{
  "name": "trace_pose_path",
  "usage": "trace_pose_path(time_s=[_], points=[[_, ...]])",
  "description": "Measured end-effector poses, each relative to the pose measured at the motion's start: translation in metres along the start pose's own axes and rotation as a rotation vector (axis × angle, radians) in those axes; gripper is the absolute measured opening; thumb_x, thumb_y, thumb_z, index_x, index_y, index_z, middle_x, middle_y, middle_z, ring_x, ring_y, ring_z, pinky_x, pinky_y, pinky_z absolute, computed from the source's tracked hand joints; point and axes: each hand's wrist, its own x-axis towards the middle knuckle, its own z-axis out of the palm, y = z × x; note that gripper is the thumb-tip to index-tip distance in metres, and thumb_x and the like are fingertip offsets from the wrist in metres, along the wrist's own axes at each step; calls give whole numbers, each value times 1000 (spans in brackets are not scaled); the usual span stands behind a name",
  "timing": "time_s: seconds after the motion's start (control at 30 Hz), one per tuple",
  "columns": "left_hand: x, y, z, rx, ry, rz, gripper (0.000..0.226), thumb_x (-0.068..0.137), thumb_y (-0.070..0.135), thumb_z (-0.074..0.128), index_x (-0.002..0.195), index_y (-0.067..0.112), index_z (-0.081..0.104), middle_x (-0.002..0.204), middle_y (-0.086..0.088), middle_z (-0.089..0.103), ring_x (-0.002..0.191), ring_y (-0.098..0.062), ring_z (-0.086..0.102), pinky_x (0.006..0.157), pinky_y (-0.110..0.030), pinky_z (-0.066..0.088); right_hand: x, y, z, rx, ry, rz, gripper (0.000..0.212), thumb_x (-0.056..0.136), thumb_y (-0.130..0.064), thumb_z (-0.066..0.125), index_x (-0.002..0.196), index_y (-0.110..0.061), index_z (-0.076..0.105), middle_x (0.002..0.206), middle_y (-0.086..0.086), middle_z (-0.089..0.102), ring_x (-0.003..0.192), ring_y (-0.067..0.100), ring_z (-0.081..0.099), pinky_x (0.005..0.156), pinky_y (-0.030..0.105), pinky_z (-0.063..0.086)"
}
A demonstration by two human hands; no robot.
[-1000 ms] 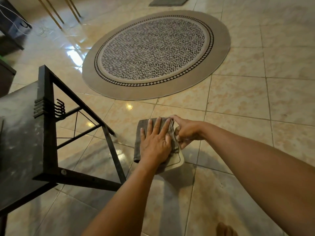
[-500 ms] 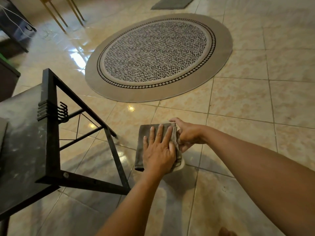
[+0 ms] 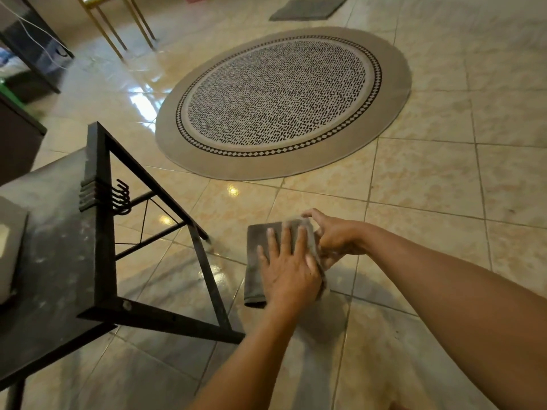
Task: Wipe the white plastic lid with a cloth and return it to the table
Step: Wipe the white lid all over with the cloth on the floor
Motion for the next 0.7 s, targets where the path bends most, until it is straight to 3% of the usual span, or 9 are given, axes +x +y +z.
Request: trace_pose_path(time_s=[0.07,0.2,0.33,0.4,0.5,0.7], points=[[-2,1,4,21,10,39,61,96,52,0,153,41,-19,163,4,-27,146,-24,-32,119,-53,-15,0,0,0,-3,-3,-2,99,81,20,55,149,-43,19,128,25,51,84,35,73,62,41,63],[18,-15,-15,-21,-6,-95,60,104,43,12,154,35,-19,162,1,-29,146,-24,-32,120,-52,-13,3,0,4,-2,7,-6,93,86,20,49,146,-44,19,94,17,58,74,28,71,73,50,63],[-10,0,-7,-38,-75,-91,74,84,58,-6,152,34,-26,158,0,-37,142,-25,-40,116,-51,-21,4,1,2,-1,1,8,95,84,20,49,145,-46,20,88,16,58,71,27,69,74,54,62],[-14,-5,-9,-68,-74,-44,77,81,60,-6,154,37,-18,160,3,-33,142,-22,-39,113,-47,-25,6,2,1,7,-11,2,97,83,20,51,145,-48,19,86,15,60,69,25,70,70,50,64],[-3,-31,-21,-68,-37,10,65,94,56,9,156,42,-5,161,7,-27,143,-20,-37,115,-44,-23,10,5,0,22,-23,-5,98,82,19,52,143,-50,19,82,12,61,63,21,72,61,40,63],[3,-33,-9,36,8,162,62,100,55,9,156,41,-12,164,9,-23,146,-18,-33,119,-51,-16,8,4,1,43,-50,2,100,78,11,63,144,-50,19,109,23,65,85,36,76,62,42,62]])
